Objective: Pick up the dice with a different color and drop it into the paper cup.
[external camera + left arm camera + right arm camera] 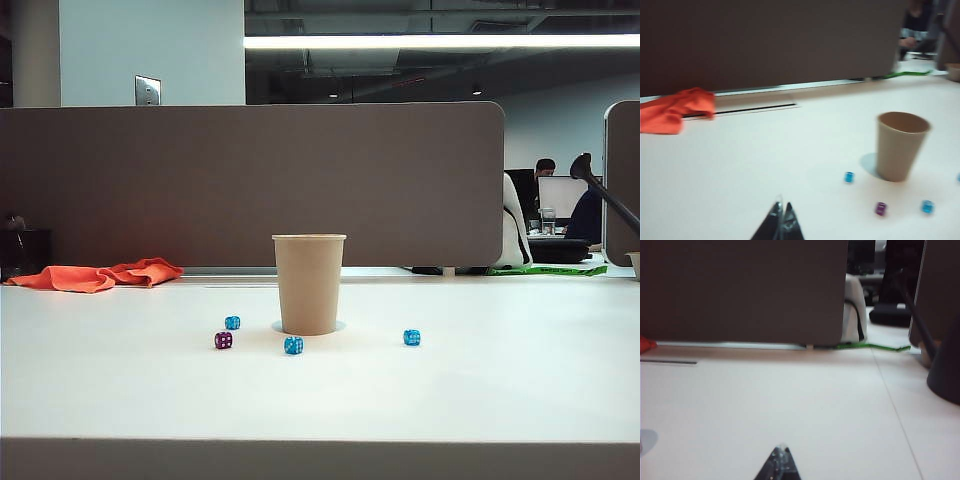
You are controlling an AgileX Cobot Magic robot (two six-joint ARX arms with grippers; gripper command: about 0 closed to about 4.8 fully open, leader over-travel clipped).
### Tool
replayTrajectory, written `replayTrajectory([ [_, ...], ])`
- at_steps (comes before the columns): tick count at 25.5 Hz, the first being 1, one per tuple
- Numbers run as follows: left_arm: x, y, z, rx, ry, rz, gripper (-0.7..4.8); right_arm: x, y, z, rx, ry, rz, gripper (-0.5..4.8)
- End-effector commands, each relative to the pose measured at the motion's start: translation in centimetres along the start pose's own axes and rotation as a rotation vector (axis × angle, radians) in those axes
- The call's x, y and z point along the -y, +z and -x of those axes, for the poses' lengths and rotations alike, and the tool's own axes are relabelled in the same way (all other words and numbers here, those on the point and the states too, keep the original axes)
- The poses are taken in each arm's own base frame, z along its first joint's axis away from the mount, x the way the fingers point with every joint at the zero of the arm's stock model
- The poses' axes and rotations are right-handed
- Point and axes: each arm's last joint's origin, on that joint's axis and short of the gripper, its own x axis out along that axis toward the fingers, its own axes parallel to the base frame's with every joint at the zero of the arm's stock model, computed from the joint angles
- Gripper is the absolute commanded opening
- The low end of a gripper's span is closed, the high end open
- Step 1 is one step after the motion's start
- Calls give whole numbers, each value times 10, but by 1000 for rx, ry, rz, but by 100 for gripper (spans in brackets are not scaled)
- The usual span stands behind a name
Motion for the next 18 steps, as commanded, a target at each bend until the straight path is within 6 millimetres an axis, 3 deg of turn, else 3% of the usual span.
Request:
replayTrajectory([
  [1, 2, 7, 1, 21, -57, -16, -6, 0, 13, 0, -20, 5, -2, -1],
  [7, 3, 12, 2, -14, -72, -16, -6, -2, 31, -12, -143, 90, -17, -1],
  [15, 13, 17, 5, -118, -140, 37, -6, -11, 67, -61, -390, 258, 0, -1],
  [18, 17, 15, 2, -152, -184, 81, -6, -31, 75, -84, -452, 375, 21, -1],
])
